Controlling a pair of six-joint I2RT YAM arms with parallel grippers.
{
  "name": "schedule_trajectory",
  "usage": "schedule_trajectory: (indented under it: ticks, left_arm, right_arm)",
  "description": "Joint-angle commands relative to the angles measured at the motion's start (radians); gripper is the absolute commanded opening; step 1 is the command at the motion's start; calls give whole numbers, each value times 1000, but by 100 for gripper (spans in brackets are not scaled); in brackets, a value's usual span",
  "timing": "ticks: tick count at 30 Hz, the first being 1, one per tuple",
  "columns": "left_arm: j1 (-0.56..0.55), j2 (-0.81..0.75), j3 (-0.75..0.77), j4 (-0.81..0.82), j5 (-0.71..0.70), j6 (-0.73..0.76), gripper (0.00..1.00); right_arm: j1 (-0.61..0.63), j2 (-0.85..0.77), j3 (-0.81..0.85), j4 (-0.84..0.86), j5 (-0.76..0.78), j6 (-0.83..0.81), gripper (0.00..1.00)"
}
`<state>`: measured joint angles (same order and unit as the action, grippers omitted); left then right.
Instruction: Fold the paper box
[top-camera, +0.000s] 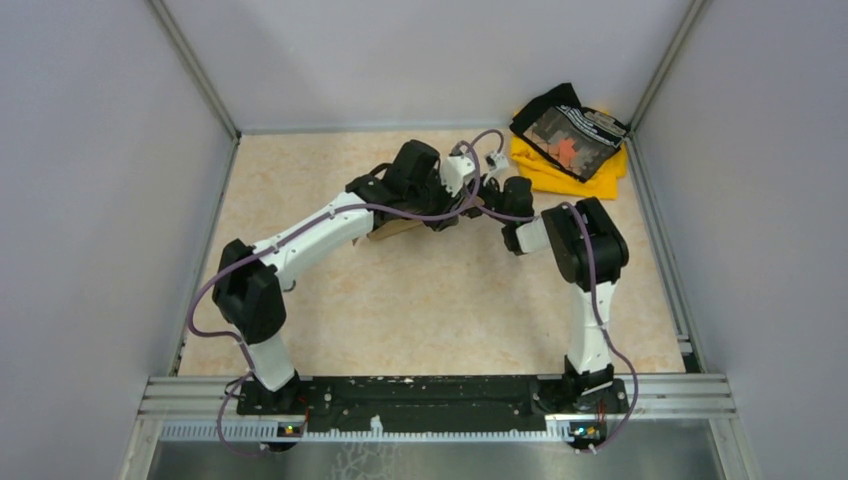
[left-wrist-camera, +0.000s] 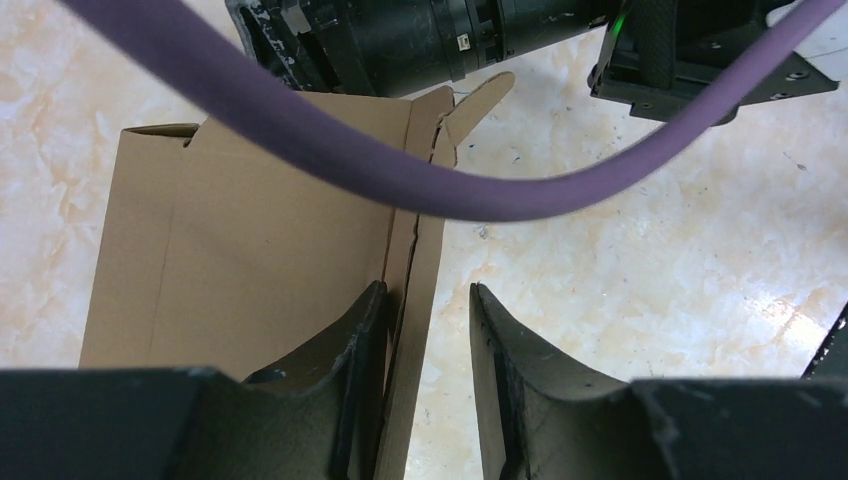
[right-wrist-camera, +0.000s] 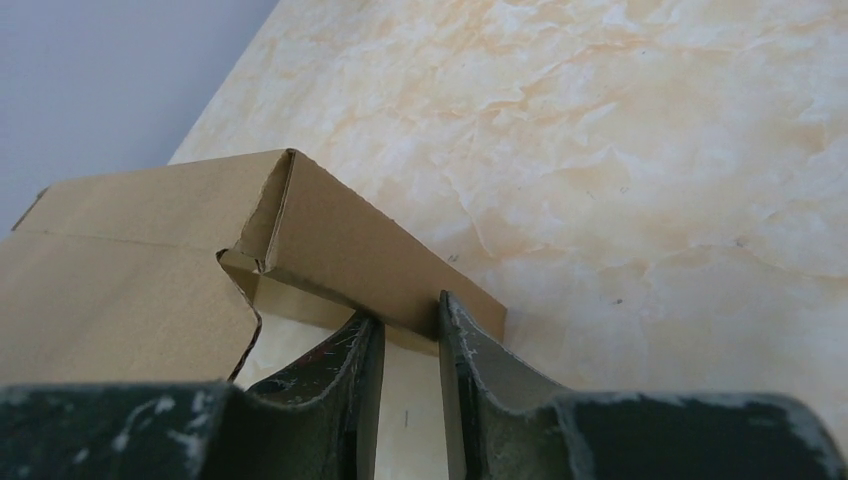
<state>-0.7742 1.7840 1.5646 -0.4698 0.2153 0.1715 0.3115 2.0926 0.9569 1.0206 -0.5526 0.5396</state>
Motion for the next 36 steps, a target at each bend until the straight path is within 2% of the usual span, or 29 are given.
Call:
schedule_trajectory:
  ticks: [1,13,22,28,36]
  left_arm:
    - [-20,5,27,10,151,-8,36]
    - [-14,-19,77,-43,163,-30,42]
    - [-14,-34,110,-87,171,-60,47]
    - [3,-66,73,-32,206,-90,53]
    - [65,-81,157,-35,244,-133,55]
  right_arm:
    - [39,-65,67,-209,97,-69,19]
    - [40,-248,153,-737,187,-199,17]
    - [40,-351,209,-1173,163,-304,16]
    - [39,-425,177,-1349,152,-358,16]
    - [38,-432,200,-1469,163,-391,16]
